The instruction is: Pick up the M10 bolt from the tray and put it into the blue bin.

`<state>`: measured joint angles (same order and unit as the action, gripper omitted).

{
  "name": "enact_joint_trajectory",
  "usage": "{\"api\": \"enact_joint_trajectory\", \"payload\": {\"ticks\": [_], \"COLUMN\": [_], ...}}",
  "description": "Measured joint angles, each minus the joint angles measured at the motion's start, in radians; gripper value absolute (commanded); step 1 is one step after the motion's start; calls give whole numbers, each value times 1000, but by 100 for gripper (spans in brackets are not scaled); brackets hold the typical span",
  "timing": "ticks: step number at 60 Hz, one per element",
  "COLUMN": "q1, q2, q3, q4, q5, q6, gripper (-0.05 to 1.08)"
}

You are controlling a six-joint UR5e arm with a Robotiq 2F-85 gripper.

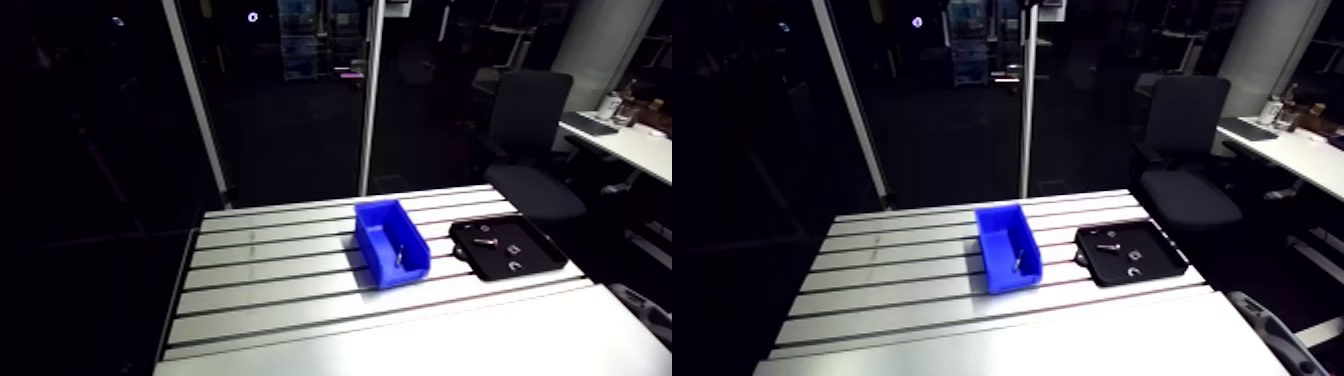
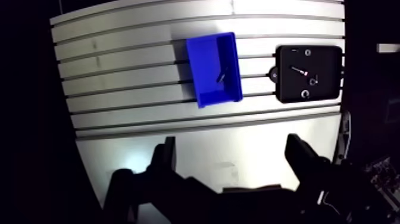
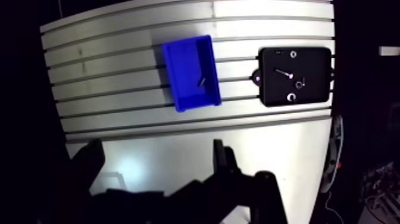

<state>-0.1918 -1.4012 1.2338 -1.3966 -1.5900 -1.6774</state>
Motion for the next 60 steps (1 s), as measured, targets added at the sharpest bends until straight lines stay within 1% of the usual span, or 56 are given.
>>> {"api": "enact_joint_trajectory", "payload": {"ticks": [36,60], "q1": [4,5], "q2": [2,4], "q3": [9,3], "q4": [-7,-7], "q5": [1,-5], "q6": [44,43], "gripper": [1,1]}}
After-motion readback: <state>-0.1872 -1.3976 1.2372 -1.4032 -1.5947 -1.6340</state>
